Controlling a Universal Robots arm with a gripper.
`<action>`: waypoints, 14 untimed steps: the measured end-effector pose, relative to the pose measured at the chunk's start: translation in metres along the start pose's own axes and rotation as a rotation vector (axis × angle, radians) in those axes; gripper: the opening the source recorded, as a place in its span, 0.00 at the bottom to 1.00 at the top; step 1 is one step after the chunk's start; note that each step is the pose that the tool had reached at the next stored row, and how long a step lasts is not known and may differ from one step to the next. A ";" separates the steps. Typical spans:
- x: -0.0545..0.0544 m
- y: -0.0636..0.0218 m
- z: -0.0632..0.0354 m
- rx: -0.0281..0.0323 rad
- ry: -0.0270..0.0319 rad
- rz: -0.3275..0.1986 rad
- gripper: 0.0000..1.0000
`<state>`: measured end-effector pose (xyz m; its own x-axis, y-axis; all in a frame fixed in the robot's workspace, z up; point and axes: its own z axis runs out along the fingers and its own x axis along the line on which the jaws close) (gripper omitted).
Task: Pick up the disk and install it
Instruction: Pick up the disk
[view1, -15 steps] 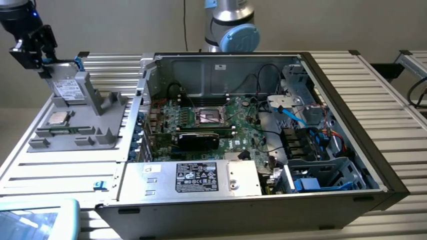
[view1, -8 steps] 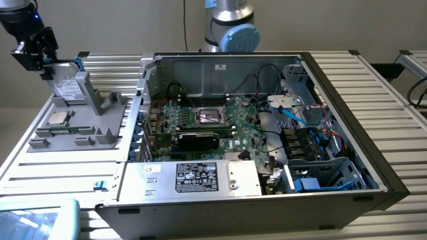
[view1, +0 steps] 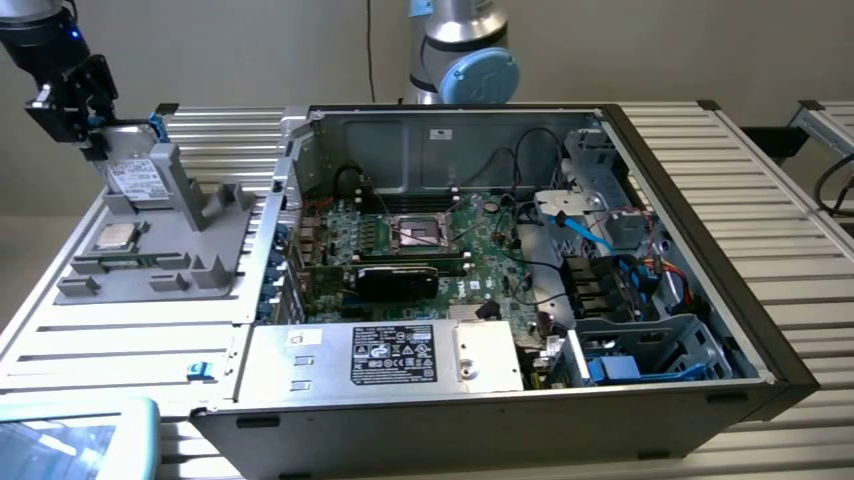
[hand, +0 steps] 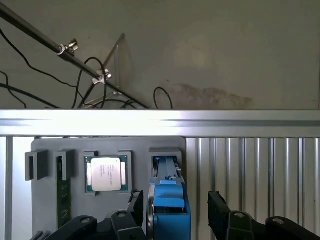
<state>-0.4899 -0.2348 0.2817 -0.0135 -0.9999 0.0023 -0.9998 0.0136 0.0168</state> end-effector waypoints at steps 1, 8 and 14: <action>0.000 0.0000 0.0000 0.0000 0.0000 0.000 0.63; 0.002 0.0000 0.0000 0.0001 0.0000 -0.001 0.63; 0.002 0.0000 0.0005 -0.0001 0.0000 -0.001 0.61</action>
<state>-0.4899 -0.2365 0.2813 -0.0130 -0.9999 0.0024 -0.9998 0.0131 0.0168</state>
